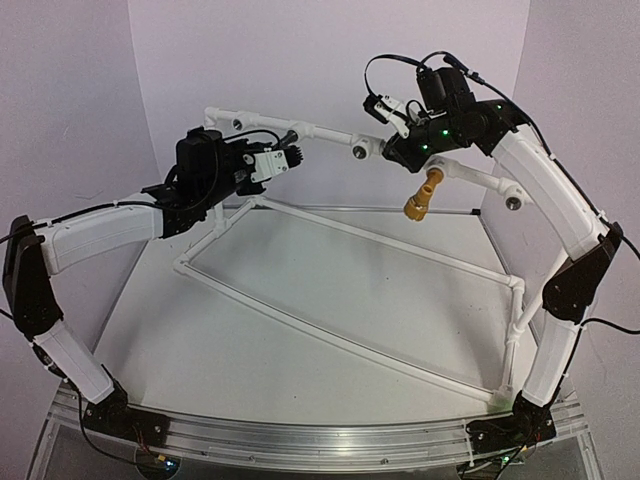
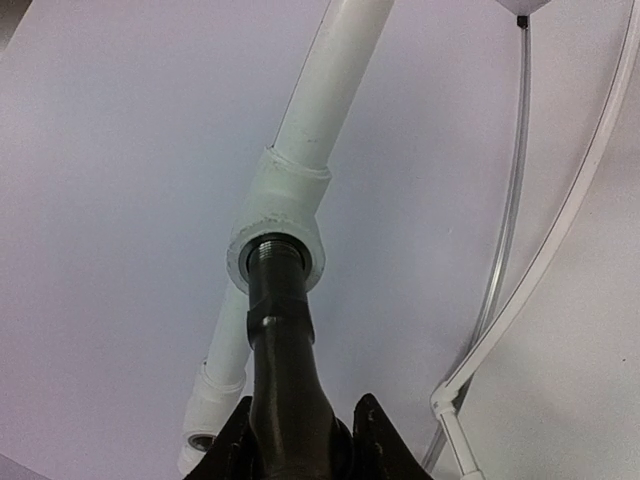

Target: Install the water faucets

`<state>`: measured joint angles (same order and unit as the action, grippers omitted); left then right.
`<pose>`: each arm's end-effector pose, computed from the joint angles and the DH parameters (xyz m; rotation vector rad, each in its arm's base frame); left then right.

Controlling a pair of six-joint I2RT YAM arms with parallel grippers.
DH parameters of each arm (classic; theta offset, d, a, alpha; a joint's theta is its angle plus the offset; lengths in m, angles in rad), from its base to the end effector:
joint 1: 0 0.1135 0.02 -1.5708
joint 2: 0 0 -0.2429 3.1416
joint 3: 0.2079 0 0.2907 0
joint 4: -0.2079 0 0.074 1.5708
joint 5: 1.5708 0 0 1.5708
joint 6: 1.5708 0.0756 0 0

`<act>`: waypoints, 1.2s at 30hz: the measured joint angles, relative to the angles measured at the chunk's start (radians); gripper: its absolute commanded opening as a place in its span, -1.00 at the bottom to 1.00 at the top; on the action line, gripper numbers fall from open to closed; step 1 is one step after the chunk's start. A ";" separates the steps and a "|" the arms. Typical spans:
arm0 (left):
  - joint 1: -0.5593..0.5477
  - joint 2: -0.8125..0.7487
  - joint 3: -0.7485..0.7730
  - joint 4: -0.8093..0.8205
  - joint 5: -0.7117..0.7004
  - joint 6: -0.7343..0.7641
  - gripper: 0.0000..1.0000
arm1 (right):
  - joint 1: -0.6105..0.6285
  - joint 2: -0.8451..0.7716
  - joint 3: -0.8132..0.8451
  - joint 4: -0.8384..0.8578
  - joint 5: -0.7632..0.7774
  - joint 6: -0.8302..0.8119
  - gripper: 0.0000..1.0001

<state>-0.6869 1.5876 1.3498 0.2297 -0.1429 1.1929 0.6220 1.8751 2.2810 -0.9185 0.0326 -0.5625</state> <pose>0.3652 -0.2856 0.3465 1.2233 1.0340 0.5074 0.3759 0.2665 0.4393 -1.1463 1.7393 0.0023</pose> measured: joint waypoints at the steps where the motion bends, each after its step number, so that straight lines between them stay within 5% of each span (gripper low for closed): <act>1: 0.000 0.003 -0.004 0.017 0.000 0.032 -1.00 | 0.000 0.000 0.000 0.000 0.003 -0.001 -1.00; 16: 0.012 0.021 -0.058 0.206 0.027 0.477 -1.00 | -0.002 0.000 -0.002 0.005 0.020 -0.014 -1.00; 26: 0.078 0.010 -0.116 0.296 0.208 0.658 -1.00 | 0.000 0.000 -0.006 0.005 0.008 -0.014 -1.00; 36: 0.093 0.009 -0.116 0.297 0.256 0.694 -0.57 | 0.001 -0.009 -0.022 0.016 0.005 -0.014 -1.00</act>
<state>-0.5944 1.5970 1.2335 0.5262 0.1127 1.8866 0.6228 1.8661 2.2591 -0.9028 0.0372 -0.5766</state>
